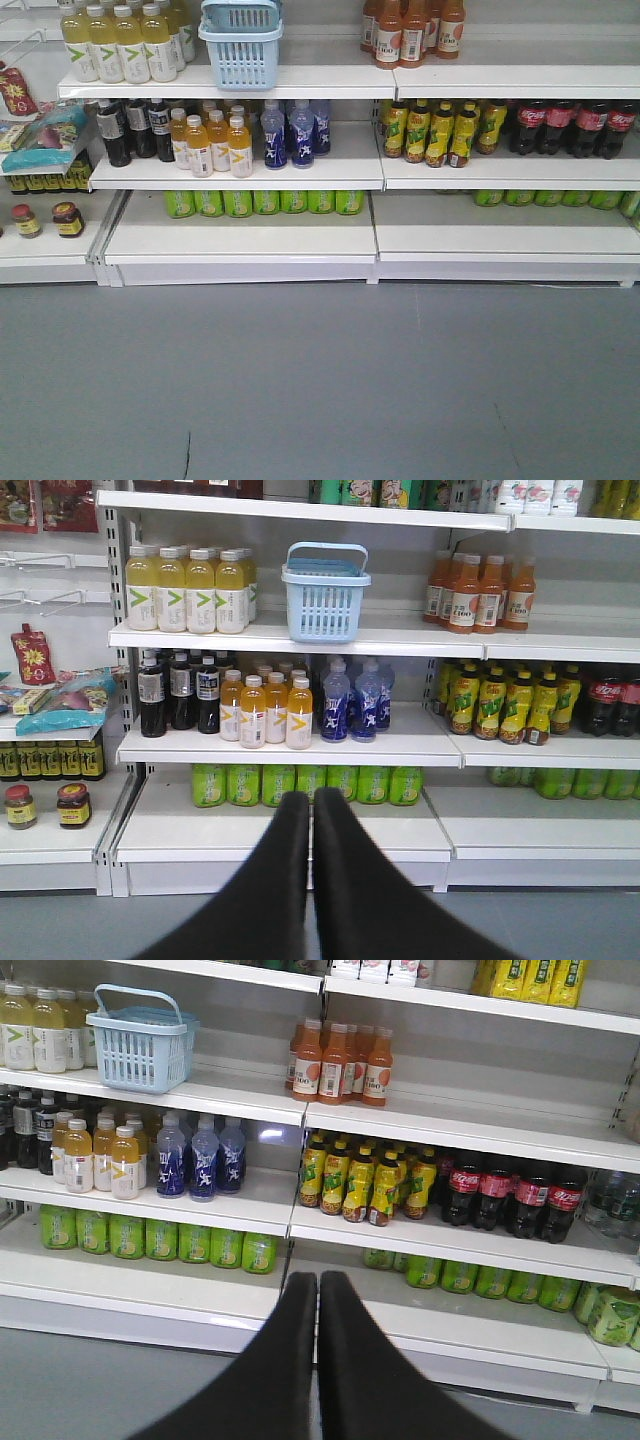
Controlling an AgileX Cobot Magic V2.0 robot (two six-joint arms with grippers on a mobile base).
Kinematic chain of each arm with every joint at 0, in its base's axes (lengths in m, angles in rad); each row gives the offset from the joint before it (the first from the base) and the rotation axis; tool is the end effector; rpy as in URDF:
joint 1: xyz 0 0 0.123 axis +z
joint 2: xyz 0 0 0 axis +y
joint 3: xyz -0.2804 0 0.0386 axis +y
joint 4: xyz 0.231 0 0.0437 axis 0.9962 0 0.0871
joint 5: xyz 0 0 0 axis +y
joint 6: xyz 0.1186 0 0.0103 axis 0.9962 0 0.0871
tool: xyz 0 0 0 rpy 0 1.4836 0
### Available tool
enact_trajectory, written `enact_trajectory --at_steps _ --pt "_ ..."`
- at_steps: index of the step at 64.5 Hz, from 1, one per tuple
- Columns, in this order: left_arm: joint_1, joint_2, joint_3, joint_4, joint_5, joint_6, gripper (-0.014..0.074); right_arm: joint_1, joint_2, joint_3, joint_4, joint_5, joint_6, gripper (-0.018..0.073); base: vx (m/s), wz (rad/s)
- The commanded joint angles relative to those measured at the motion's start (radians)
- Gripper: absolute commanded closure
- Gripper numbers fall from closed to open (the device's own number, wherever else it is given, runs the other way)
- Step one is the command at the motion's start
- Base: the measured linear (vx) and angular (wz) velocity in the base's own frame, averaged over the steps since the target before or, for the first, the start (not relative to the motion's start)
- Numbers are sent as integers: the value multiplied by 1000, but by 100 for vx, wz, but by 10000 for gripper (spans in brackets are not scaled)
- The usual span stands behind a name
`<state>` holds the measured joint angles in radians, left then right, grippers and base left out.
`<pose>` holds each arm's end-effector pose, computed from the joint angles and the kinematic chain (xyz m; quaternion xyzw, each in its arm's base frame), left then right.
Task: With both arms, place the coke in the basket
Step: 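Drive the base toward the shelf holding the light-blue basket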
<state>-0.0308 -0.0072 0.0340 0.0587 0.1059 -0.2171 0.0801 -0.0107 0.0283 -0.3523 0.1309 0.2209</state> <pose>0.0703 -0.0014 0.1916 -0.0483 0.7213 -0.0631 0.6880 0.0699 0.0002 0.1918 -0.0602 0.7232 -0.0330 0.6872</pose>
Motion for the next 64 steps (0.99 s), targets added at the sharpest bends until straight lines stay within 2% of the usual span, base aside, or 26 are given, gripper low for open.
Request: enact_trajectory --at_steps 1,64 --pt "-2 -20 -1 -8 -68 -11 603 1 -18 10 -15 -68 -9 564 0 0" --pt "-2 -20 -1 -8 -68 -11 603 1 -18 10 -15 -68 -9 564 0 0"
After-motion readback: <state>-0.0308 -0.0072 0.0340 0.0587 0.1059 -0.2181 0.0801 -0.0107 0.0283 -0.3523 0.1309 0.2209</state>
